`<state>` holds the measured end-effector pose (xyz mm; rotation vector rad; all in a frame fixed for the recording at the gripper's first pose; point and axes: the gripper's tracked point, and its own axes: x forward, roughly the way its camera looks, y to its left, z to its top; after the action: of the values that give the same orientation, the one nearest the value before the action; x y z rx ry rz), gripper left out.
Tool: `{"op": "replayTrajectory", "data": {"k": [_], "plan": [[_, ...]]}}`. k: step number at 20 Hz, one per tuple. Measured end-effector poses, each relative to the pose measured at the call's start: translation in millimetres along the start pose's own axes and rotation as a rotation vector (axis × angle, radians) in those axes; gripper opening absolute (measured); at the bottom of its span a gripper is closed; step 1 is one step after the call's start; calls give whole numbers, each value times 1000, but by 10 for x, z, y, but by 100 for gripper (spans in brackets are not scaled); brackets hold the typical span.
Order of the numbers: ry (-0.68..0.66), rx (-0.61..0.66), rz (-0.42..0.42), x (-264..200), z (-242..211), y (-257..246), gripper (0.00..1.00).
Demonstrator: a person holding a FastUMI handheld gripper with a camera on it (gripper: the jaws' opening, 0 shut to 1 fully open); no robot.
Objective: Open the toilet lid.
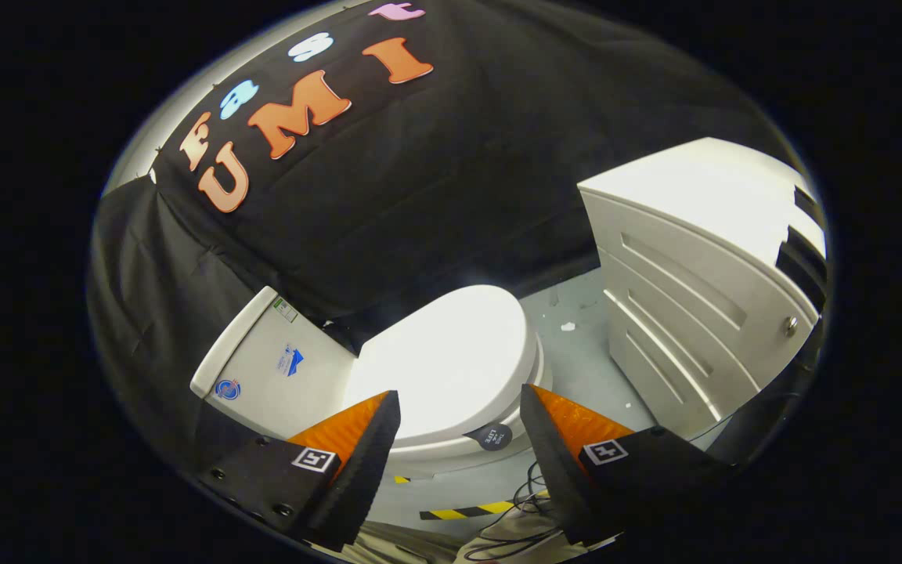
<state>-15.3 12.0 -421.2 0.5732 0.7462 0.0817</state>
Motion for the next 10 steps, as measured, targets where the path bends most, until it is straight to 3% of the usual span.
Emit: {"op": "replayTrajectory", "data": {"k": [10], "plan": [[202, 147, -63, 595, -861, -476, 99]]}}
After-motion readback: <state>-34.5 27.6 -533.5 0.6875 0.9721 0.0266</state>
